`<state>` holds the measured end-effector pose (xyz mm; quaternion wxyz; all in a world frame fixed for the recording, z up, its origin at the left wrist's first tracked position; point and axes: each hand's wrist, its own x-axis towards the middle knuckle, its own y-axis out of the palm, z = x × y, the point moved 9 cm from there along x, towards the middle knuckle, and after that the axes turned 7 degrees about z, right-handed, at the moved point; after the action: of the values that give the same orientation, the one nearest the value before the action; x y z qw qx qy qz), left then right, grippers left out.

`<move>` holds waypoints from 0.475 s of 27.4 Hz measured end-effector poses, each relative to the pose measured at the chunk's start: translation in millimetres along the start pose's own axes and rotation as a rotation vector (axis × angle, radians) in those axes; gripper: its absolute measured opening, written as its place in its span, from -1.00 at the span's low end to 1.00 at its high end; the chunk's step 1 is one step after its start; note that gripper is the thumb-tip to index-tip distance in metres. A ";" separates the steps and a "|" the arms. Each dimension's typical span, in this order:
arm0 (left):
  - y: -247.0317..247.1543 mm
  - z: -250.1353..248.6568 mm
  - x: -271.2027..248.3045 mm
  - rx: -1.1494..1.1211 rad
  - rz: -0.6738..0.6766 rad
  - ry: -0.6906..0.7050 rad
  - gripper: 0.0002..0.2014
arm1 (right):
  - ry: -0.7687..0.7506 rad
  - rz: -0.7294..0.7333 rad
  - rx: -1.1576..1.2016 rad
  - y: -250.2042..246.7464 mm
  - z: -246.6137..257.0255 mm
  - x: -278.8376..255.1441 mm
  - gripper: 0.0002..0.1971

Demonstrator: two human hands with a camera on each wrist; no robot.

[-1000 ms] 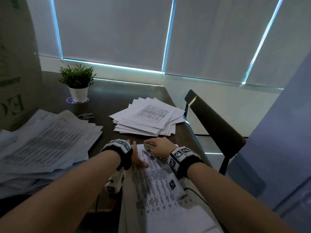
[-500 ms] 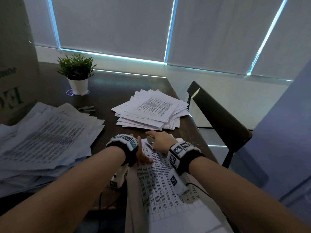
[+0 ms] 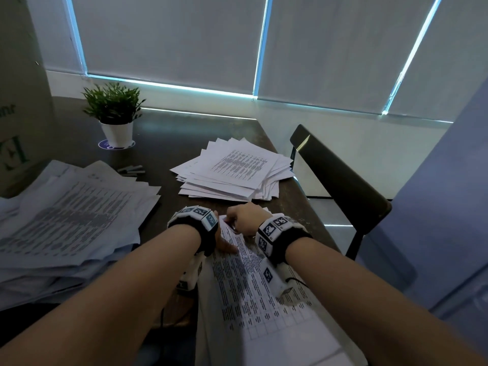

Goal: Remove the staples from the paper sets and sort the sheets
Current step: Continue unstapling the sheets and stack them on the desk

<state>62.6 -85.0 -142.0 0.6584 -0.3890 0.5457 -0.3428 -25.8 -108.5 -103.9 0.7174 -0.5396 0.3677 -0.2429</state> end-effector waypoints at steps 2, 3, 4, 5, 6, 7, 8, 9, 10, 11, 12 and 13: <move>0.1 2.5 2.0 0.003 -0.015 -0.008 0.64 | -0.001 0.043 0.072 -3.8 -6.2 2.0 -0.70; 2.5 2.0 3.4 0.006 -0.014 -0.010 0.61 | -0.003 0.068 0.141 -3.5 -10.5 3.2 -0.67; -0.6 0.3 -2.8 0.009 -0.022 -0.006 0.55 | -0.002 0.087 0.223 -2.6 -16.3 4.7 -0.65; -4.4 -1.2 -4.7 0.020 -0.034 -0.002 0.48 | 0.001 0.101 0.305 -1.8 -22.7 7.0 -0.64; -7.6 -2.1 -6.1 0.031 -0.043 0.011 0.41 | 0.004 0.109 0.377 -0.9 -28.1 9.0 -0.63; -7.3 -1.8 -6.7 0.030 -0.041 0.019 0.35 | 0.004 0.113 0.437 0.0 -31.2 9.6 -0.63; -5.7 -1.0 -6.8 0.021 -0.023 0.017 0.33 | 0.004 0.107 0.489 -1.2 -34.1 9.8 -0.63; -2.4 -0.8 -6.4 0.021 -0.002 0.015 0.33 | 0.006 0.099 0.537 -1.8 -37.1 9.3 -0.63; -2.8 -1.0 -7.9 0.019 0.009 0.009 0.34 | 0.005 0.091 0.562 -0.5 -39.9 9.2 -0.63; -5.7 -2.2 -7.8 0.022 0.006 0.010 0.33 | -0.009 0.096 0.561 -0.7 -39.3 7.2 -0.63; -6.3 -2.9 -9.8 0.019 0.004 0.015 0.31 | -0.021 0.102 0.569 0.4 -39.5 6.1 -0.62; -3.1 -2.7 -9.6 0.007 0.015 0.017 0.28 | -0.020 0.108 0.601 3.5 -40.0 4.4 -0.62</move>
<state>58.2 -78.4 -135.2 0.6577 -0.3794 0.5531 -0.3430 -55.0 -134.5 -114.4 0.8604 -0.2850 0.3004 -0.2969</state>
